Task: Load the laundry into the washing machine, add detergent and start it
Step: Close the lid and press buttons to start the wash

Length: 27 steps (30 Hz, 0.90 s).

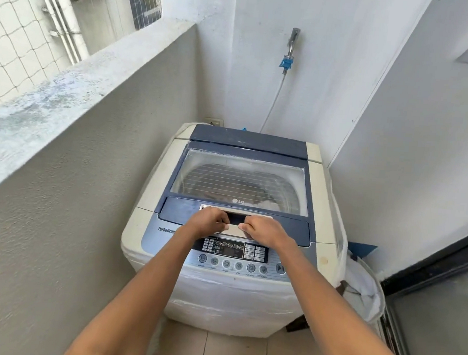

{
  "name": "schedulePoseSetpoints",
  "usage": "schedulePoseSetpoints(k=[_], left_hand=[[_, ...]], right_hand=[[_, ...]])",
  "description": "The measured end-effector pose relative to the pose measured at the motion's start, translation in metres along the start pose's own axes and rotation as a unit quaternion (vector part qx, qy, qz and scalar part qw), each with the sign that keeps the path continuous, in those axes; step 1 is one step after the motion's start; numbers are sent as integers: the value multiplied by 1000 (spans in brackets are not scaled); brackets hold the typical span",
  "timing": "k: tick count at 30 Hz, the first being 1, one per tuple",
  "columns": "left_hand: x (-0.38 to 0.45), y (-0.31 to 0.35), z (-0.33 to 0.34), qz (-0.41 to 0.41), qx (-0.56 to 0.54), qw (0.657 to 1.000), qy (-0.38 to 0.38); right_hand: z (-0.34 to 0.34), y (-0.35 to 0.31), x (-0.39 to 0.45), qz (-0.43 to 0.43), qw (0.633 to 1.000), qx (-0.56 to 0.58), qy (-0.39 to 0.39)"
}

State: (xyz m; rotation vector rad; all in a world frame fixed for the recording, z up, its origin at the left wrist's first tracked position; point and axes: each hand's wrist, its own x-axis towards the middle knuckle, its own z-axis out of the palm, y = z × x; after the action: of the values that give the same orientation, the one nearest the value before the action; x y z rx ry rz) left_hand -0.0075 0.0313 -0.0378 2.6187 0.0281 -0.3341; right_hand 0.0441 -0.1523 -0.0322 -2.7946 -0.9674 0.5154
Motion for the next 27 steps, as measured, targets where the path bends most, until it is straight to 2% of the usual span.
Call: schedulePoseSetpoints(k=[9,12,15,18,20,23,27], left_hand=[[-10,0,17,-30,-85,991,100],[-18,3,31,-21,-52,985,164],[-31,7,50,-1,-16,971,238],[-48,11,65,17,-16,954,299],[-60,16,71,29,-25,943,330],[-69,29,82,81,7,941,328],[-64,61,94,126,56,952,275]], right_hand=[[27,-13,-8,54,992,0,112],[35,-24,-12,95,981,13,167],[52,-44,-21,116,956,61,264],[75,-64,-42,92,914,127,374],[87,-72,-59,56,911,110,393],[102,-64,-84,44,914,93,392],[105,-18,-116,143,901,103,397]])
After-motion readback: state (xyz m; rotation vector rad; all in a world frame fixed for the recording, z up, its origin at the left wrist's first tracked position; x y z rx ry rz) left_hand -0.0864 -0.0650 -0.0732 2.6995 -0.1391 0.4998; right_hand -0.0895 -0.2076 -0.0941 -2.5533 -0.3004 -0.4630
